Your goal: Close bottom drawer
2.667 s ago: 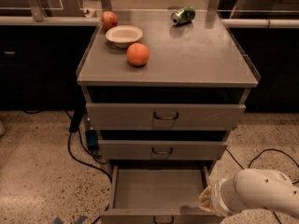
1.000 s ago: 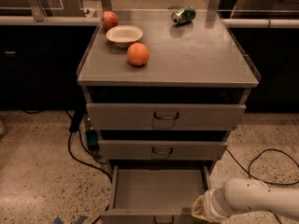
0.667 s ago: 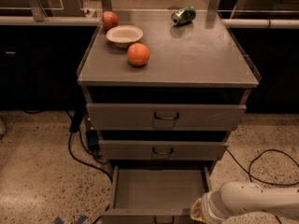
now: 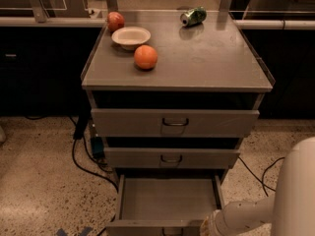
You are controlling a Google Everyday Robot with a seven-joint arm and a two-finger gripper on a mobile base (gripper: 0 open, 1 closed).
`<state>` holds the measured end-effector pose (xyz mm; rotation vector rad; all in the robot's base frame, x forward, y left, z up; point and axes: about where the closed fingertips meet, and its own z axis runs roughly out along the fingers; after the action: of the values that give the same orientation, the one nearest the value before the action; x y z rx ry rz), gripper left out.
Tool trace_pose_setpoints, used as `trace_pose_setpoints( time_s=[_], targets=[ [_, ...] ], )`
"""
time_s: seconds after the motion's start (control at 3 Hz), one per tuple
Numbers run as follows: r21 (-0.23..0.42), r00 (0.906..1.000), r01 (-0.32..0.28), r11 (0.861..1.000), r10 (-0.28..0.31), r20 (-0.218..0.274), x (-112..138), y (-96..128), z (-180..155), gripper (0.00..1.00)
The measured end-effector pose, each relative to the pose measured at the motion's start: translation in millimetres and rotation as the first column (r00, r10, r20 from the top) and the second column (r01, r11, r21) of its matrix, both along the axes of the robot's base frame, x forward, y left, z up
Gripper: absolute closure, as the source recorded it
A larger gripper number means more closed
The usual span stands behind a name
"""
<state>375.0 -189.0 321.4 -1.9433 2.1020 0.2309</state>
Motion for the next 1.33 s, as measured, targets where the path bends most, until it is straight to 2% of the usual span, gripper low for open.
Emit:
trace_pose_setpoints(
  time_s=[0.67, 1.33],
  targets=[
    [0.018, 1.0000, -0.001, 1.000, 0.001, 0.000, -1.1, -0.2, -7.4, 1.00],
    [0.065, 0.9989, -0.033, 0.997, 0.035, -0.030, 5.6, 3.1, -44.6, 1.00]
  ],
)
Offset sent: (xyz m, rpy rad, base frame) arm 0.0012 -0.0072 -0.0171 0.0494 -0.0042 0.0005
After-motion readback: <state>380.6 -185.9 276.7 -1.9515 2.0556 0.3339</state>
